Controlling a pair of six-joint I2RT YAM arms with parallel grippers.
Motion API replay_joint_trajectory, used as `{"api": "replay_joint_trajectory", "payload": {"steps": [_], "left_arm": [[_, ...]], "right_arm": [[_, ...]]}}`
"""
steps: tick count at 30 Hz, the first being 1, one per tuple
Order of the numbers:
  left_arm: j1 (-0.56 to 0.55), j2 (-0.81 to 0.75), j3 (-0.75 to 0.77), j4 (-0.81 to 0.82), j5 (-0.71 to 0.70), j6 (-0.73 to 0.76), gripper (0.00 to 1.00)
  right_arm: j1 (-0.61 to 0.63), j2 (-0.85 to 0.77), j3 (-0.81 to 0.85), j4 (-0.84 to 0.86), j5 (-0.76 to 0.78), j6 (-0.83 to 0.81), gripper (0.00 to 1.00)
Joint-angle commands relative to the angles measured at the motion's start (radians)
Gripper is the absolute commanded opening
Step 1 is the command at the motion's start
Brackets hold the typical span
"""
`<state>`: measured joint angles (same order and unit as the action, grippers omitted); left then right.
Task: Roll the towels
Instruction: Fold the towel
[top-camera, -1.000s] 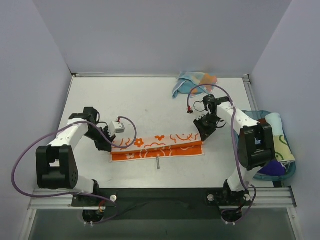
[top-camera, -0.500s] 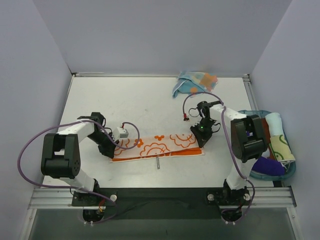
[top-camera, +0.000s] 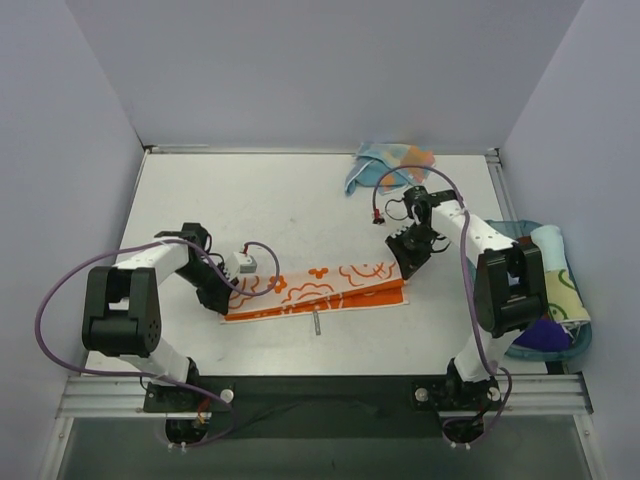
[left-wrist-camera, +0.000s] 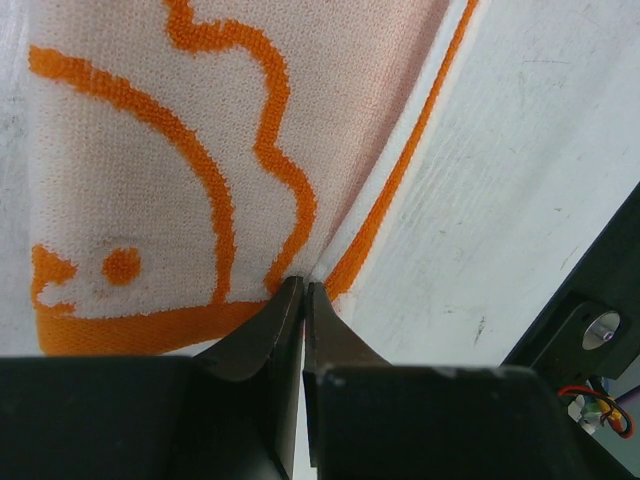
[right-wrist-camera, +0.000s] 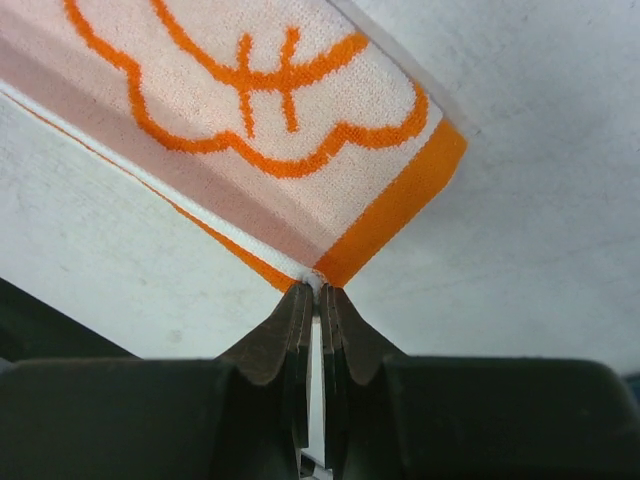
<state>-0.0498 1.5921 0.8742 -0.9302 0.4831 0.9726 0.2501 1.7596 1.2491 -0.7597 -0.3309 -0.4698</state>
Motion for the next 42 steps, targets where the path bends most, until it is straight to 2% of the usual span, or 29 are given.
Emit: {"api": "replay_joint_trajectory", "payload": {"steps": [1,8,10,12,14,15,17,20,24,26,33,37,42], "left_arm": [[-0.001,-0.014,0.029,0.021,0.012,0.005,0.00],[-0.001,-0.009,0.037,0.021,0.012,0.002,0.00],[0.001,-0.009,0.042,0.018,0.012,0.002,0.00],[0.002,-0.018,0.049,-0.004,0.017,0.018,0.02],[0.007,-0.043,0.058,-0.044,0.046,0.035,0.13],[0.011,-0.056,0.072,-0.065,0.063,0.070,0.26],[0.015,-0.095,0.089,-0.116,0.094,0.095,0.34],[0.018,-0.127,0.132,-0.174,0.133,0.107,0.40],[0.016,-0.112,0.180,-0.167,0.160,0.048,0.40],[0.013,-0.080,0.186,-0.130,0.170,-0.009,0.40],[-0.008,-0.006,0.106,0.005,0.094,-0.086,0.38],[-0.028,0.034,0.048,0.092,-0.038,-0.121,0.35],[-0.041,0.091,0.037,0.192,-0.093,-0.241,0.35]], "right_arm": [[0.000,-0.048,-0.048,-0.089,-0.003,-0.029,0.00],[0.000,0.023,-0.114,-0.041,-0.022,-0.026,0.00],[0.002,0.021,-0.114,-0.044,-0.026,-0.029,0.21],[-0.002,-0.008,-0.114,-0.065,-0.049,-0.038,0.36],[-0.006,-0.057,-0.097,-0.114,-0.091,-0.056,0.45],[-0.014,-0.075,-0.086,-0.134,-0.111,-0.061,0.57],[-0.021,-0.124,-0.045,-0.180,-0.158,-0.067,0.65],[-0.025,-0.141,-0.002,-0.188,-0.174,-0.027,0.64],[-0.023,-0.063,0.023,-0.161,-0.166,0.052,0.47],[-0.011,-0.017,0.012,-0.118,-0.134,0.080,0.45],[0.025,0.081,-0.054,-0.035,-0.016,0.152,0.44],[0.028,0.147,-0.063,0.019,0.075,0.180,0.43],[0.026,0.221,0.045,0.037,0.191,0.214,0.44]]}}
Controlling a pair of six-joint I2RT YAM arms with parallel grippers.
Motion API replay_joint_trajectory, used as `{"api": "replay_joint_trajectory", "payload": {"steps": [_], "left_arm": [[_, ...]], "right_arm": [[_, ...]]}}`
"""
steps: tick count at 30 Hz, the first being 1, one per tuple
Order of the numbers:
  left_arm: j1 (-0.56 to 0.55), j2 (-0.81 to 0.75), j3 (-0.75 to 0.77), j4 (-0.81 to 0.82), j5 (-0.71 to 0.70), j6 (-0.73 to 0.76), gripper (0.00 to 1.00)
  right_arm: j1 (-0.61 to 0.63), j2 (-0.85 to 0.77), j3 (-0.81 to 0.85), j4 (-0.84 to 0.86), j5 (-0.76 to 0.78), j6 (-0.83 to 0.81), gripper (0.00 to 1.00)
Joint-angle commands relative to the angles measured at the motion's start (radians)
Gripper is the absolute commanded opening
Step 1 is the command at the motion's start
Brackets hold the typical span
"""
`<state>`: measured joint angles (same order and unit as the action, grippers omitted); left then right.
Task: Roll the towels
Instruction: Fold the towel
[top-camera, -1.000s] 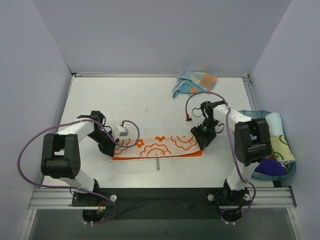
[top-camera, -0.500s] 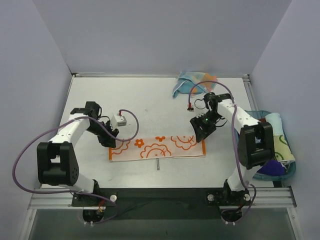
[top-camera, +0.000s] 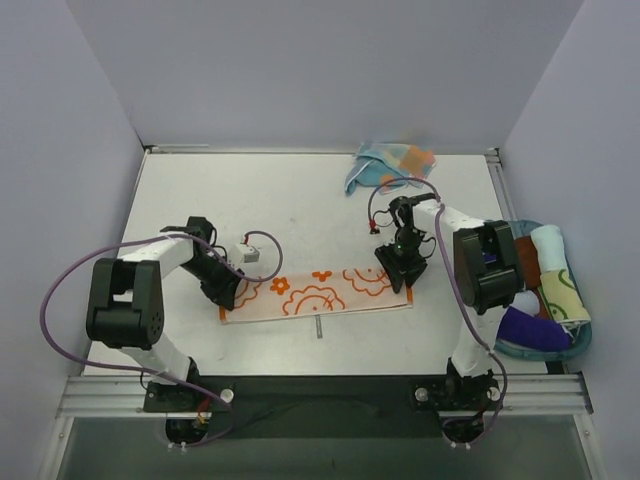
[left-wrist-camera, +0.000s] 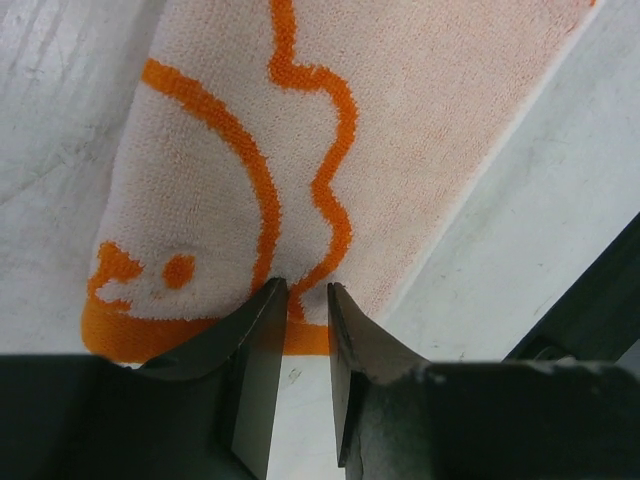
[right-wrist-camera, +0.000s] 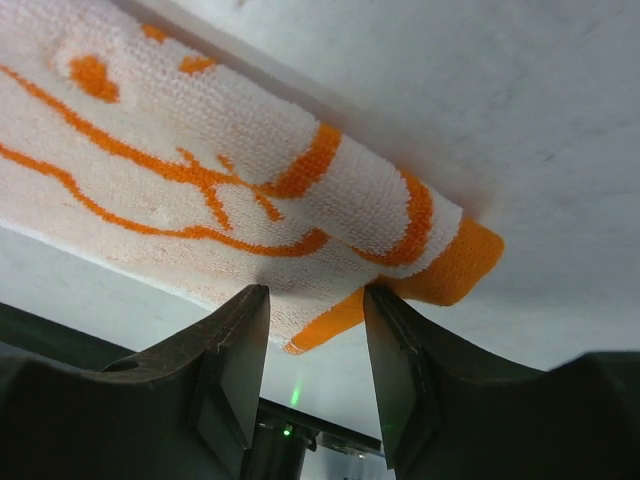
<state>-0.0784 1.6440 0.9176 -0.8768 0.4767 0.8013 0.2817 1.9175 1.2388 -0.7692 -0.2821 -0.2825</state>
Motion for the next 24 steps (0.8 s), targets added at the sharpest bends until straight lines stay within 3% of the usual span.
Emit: {"api": "replay_joint_trajectory", "payload": {"steps": [1,8,17,24], "left_arm": [[-0.017,0.043,-0.002,0.153,-0.096,-0.082,0.35],[-0.024,0.065,0.075,0.170,-0.122,-0.166,0.33],[-0.031,-0.038,0.145,0.127,0.068,-0.292,0.32],[0.009,0.034,0.202,0.209,0.099,-0.419,0.26]], "right_arm": [[-0.006,0.095,0.107,0.036,0.153,0.028,0.43],[-0.013,0.153,0.253,0.002,0.166,0.013,0.43],[-0.045,0.017,0.329,-0.022,-0.014,0.049,0.38],[-0.044,0.115,0.418,-0.022,-0.072,0.128,0.24]]}}
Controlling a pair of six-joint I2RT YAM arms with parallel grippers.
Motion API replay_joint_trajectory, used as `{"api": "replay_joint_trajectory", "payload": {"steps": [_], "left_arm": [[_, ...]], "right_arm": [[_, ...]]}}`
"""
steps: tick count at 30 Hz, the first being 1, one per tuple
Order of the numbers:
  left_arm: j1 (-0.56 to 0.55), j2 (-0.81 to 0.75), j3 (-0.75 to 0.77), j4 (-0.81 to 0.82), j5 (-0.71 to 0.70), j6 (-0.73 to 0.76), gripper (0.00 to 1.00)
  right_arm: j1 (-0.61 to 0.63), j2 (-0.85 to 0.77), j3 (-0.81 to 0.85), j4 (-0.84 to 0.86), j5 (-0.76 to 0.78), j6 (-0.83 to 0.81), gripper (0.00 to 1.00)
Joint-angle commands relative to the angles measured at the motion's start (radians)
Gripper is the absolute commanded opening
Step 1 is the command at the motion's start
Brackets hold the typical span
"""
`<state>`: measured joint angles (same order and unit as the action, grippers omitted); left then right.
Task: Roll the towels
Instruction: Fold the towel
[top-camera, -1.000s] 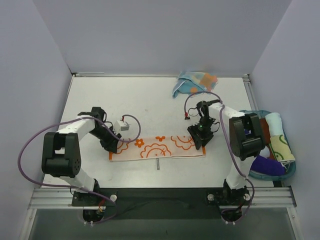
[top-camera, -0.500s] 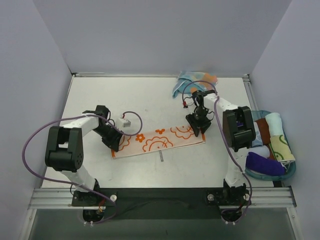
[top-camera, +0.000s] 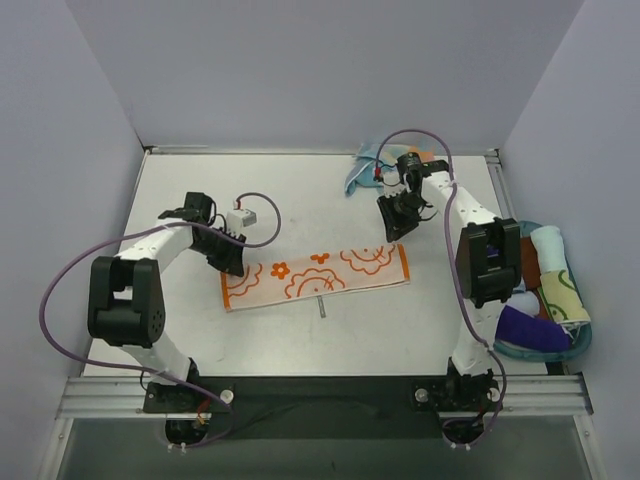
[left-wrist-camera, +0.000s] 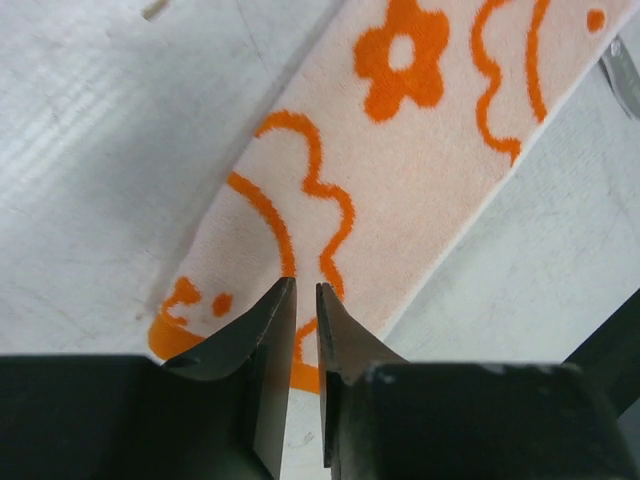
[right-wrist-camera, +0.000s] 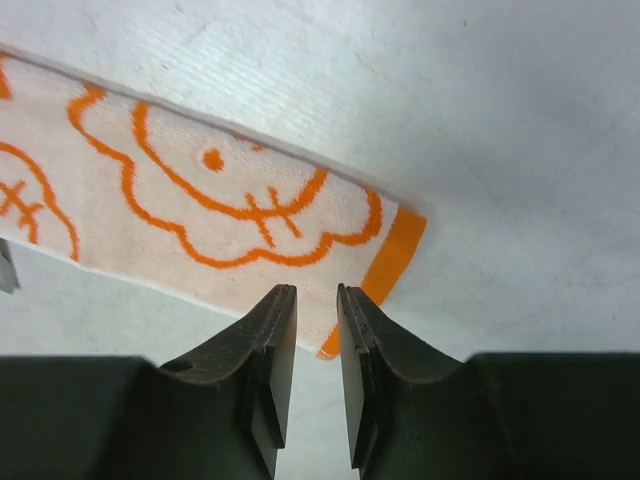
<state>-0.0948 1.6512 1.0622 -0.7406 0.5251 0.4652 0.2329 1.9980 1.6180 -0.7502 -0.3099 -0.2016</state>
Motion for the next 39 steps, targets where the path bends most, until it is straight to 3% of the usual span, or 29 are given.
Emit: {"api": "replay_joint_trajectory", "payload": {"steps": [1,13,17,19,21,22,23,26,28,39], "left_arm": [[0.032,0.044,0.062,0.079,0.049,-0.095,0.24],[0.076,0.134,0.042,0.121,-0.120,-0.115,0.15],[0.075,0.131,0.033,0.116,-0.094,-0.117,0.15],[0.075,0.113,0.038,0.099,-0.048,-0.112,0.22],[0.075,0.073,0.041,0.086,0.015,-0.117,0.35],[0.075,0.055,0.039,0.087,0.025,-0.123,0.38],[0.072,0.018,0.038,0.087,0.032,-0.135,0.42],[0.070,-0.054,0.028,0.093,0.042,-0.146,0.50],[0.070,-0.097,0.022,0.101,0.033,-0.149,0.57],[0.069,-0.151,0.035,0.102,-0.019,-0.143,0.59]], "right_arm": [[0.003,0.048,0.046,-0.043,-0.035,0.050,0.22],[-0.001,0.214,0.086,-0.032,0.150,0.059,0.13],[0.000,0.213,0.100,-0.034,0.149,0.062,0.14],[-0.001,0.171,0.091,-0.037,0.134,0.062,0.17],[-0.006,0.099,0.077,-0.037,0.124,0.070,0.25],[-0.007,0.075,0.059,-0.038,0.124,0.071,0.30],[-0.010,0.049,0.048,-0.038,0.124,0.074,0.41],[-0.024,-0.031,-0.002,-0.046,0.120,0.096,0.50],[-0.029,-0.059,-0.027,-0.055,0.135,0.117,0.50],[-0.043,0.019,-0.136,-0.034,0.138,0.202,0.41]]}}
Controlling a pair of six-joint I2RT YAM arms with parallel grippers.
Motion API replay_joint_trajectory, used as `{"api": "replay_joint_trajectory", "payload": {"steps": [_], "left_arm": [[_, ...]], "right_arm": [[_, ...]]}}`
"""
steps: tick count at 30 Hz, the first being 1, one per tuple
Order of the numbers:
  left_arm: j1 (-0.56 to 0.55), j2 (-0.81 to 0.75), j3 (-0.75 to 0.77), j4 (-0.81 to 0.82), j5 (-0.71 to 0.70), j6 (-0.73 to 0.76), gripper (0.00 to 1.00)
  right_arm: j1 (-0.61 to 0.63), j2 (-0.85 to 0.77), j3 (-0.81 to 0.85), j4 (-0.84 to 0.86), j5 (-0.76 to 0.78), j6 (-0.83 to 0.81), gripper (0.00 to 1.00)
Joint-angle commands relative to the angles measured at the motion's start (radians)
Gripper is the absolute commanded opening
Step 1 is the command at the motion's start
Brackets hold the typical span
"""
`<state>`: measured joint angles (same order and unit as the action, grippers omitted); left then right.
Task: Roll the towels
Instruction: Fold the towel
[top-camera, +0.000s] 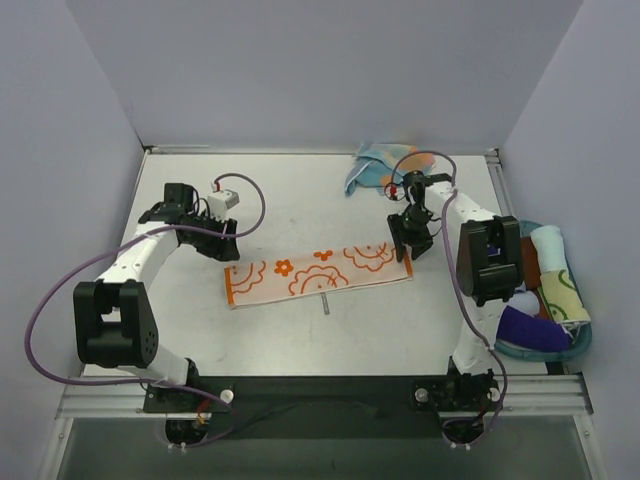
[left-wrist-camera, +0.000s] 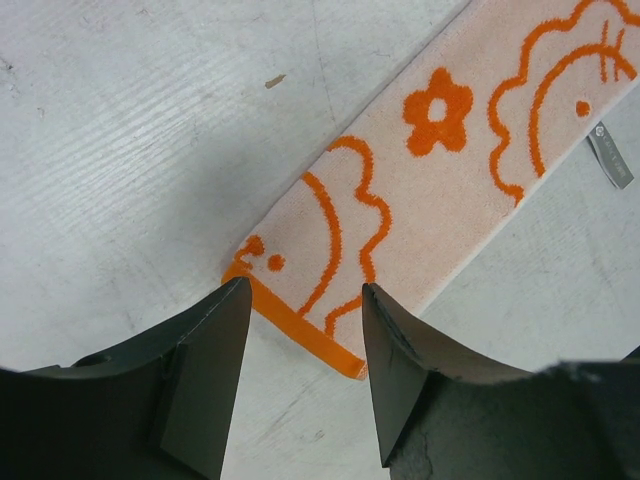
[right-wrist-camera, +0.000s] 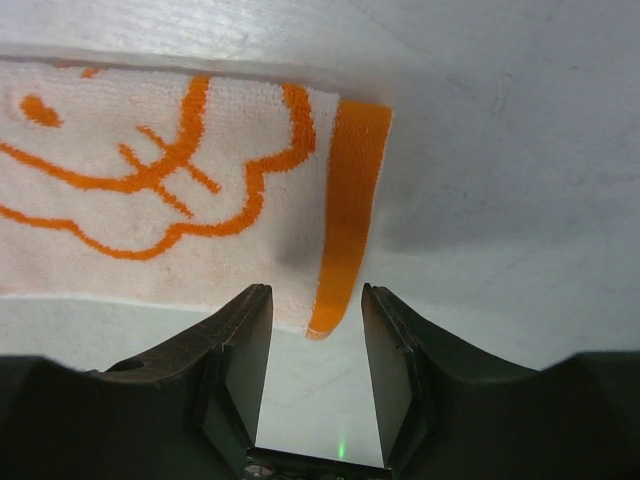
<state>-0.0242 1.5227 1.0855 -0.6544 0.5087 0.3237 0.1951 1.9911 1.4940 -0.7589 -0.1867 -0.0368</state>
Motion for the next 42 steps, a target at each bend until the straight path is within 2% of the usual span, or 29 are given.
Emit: {"api": "replay_joint_trajectory", "payload": {"steps": [1,11,14,15,18,25,29,31,33,35,36,41,42], "left_arm": [[-0.002,-0.030,0.014,0.018,-0.007,0.003,0.59],[-0.002,-0.032,0.017,0.022,-0.030,0.003,0.59],[0.000,-0.029,0.025,0.029,-0.027,-0.008,0.59],[0.001,-0.027,0.027,0.030,-0.026,-0.012,0.60],[0.000,-0.022,0.037,0.032,-0.024,-0.017,0.60],[0.004,-0.030,0.040,0.029,-0.015,-0.014,0.63],[0.007,-0.033,0.033,0.032,0.008,-0.020,0.64],[0.009,-0.030,0.028,0.038,0.023,-0.028,0.68],[0.012,-0.029,0.025,0.039,0.040,-0.029,0.81],[0.013,-0.030,0.024,0.039,0.047,-0.035,0.86],[0.017,-0.030,0.022,0.041,0.054,-0.040,0.97],[0.020,-0.012,0.005,0.044,0.045,-0.060,0.97],[0.048,-0.006,-0.001,0.042,0.042,-0.070,0.97]], "right_arm": [[-0.006,0.031,-0.014,-0.019,0.018,0.037,0.41],[-0.005,0.106,-0.014,0.012,0.024,0.090,0.37],[-0.005,0.110,-0.008,0.010,0.023,0.091,0.28],[-0.005,0.109,-0.008,0.007,0.018,0.087,0.17],[-0.014,0.088,-0.009,-0.011,0.012,0.071,0.00],[-0.063,-0.038,0.032,-0.062,-0.003,0.003,0.00],[-0.037,-0.078,0.072,-0.132,-0.114,0.006,0.00],[-0.019,-0.090,0.086,-0.148,-0.146,0.006,0.00],[0.018,-0.101,0.087,-0.152,-0.189,0.011,0.00],[0.052,-0.103,0.098,-0.155,-0.218,0.021,0.00],[0.087,-0.101,0.104,-0.157,-0.236,0.026,0.00],[0.173,-0.051,0.176,-0.154,-0.298,0.070,0.00],[0.181,-0.042,0.187,-0.155,-0.307,0.084,0.00]]}}
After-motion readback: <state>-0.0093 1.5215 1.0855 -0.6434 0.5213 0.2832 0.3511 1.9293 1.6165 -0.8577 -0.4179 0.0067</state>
